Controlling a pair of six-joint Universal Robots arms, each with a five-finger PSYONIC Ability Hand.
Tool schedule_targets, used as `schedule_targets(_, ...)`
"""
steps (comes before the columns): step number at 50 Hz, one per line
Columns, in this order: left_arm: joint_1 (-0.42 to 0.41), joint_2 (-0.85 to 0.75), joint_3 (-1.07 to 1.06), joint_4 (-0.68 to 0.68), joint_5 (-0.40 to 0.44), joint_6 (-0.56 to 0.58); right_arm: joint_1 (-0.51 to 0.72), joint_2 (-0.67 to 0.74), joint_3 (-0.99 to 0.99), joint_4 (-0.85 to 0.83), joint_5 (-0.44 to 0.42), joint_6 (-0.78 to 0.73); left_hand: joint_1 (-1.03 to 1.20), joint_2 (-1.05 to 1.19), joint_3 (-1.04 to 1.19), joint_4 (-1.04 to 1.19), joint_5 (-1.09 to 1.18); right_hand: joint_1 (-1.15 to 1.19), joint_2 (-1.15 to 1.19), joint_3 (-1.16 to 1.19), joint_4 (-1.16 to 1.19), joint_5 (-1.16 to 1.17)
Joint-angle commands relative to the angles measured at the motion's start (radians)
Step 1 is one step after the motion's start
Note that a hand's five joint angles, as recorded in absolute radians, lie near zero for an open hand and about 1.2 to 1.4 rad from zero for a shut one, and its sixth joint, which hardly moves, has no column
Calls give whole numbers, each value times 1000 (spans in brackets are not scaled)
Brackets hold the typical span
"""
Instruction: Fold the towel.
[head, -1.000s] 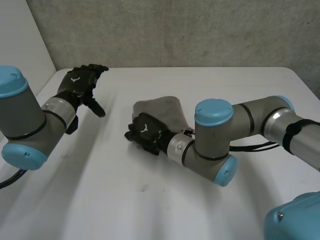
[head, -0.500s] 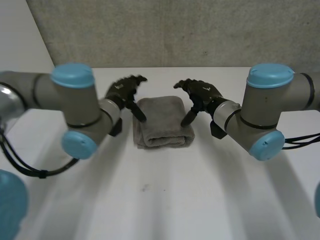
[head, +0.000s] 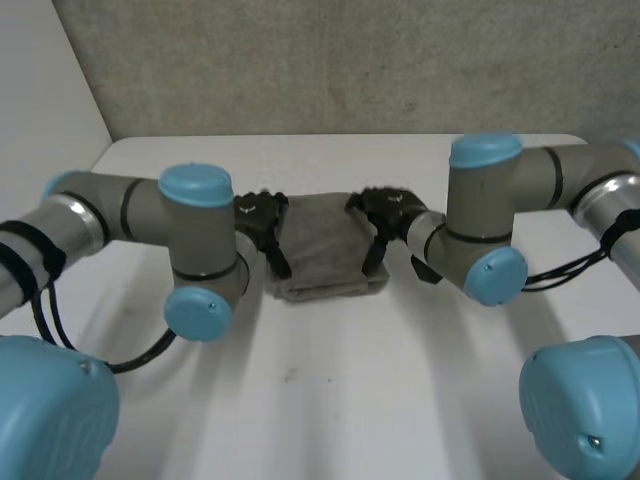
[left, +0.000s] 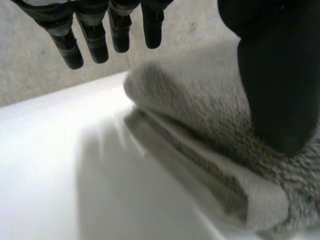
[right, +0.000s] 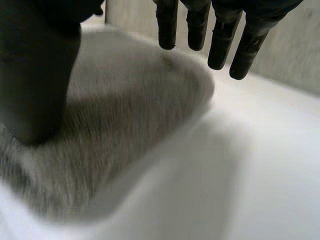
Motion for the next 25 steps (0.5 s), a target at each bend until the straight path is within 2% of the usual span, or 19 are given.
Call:
schedule_targets(1,3,164,5,-53,6,-7,-9,-193,8,-15,18,8,3,4,4,4,-11,-56,-73,-68,-86,-60)
schedule_targets(3,12,220,2,-62,6,-9,-24,-243,10,-17,52,8,0,1,1,1,-14,-56,-73,-68,-86,-60)
schedule_targets(5,47,325,-6,-91,6,-12,-58,-341,30,-17,142,4,-5,-5,-5,-5,-20,-56,-73,-68,-86,-60)
schedule_targets(6,47,326,-6,-91,6,-12,-58,-342,30,-17,142,4,-6,-5,-5,-5,-20,-56,-73,-68,-86,-60)
schedule_targets(8,78,378,-24,-114,6,-7,-75,-415,65,-5,217,-4,-8,-8,-8,-8,-23,-56,-73,-68,-86,-60)
schedule_targets(10,130,480,-73,-154,15,-3,-84,-447,96,3,249,-12,-11,-11,-11,-11,-26,-56,-73,-68,-86,-60)
schedule_targets(13,150,551,-144,-165,18,-4,-96,-518,206,26,297,-44,-11,-11,-11,-11,-26,-56,-73,-68,-86,-60)
schedule_targets(14,150,551,-144,-165,18,-4,-96,-518,206,26,297,-44,-11,-11,-11,-11,-26,-56,-73,-68,-86,-60)
schedule_targets(16,150,580,-193,-163,18,-4,-98,-605,367,3,303,-70,-11,-11,-11,-11,-26,-56,-73,-68,-86,-60)
schedule_targets(19,151,652,-305,-140,29,-3,-98,-650,449,-34,291,-81,-11,-11,-11,-11,-26,-56,-73,-68,-86,-60)
schedule_targets(21,153,720,-409,-82,55,-3,-96,-735,615,-135,266,-100,-11,-11,-11,-11,-26,-56,-73,-68,-86,-60)
schedule_targets(25,151,764,-506,-22,79,-1,-95,-829,774,-250,257,-124,-11,-11,-11,-11,-26,-56,-73,-68,-86,-60)
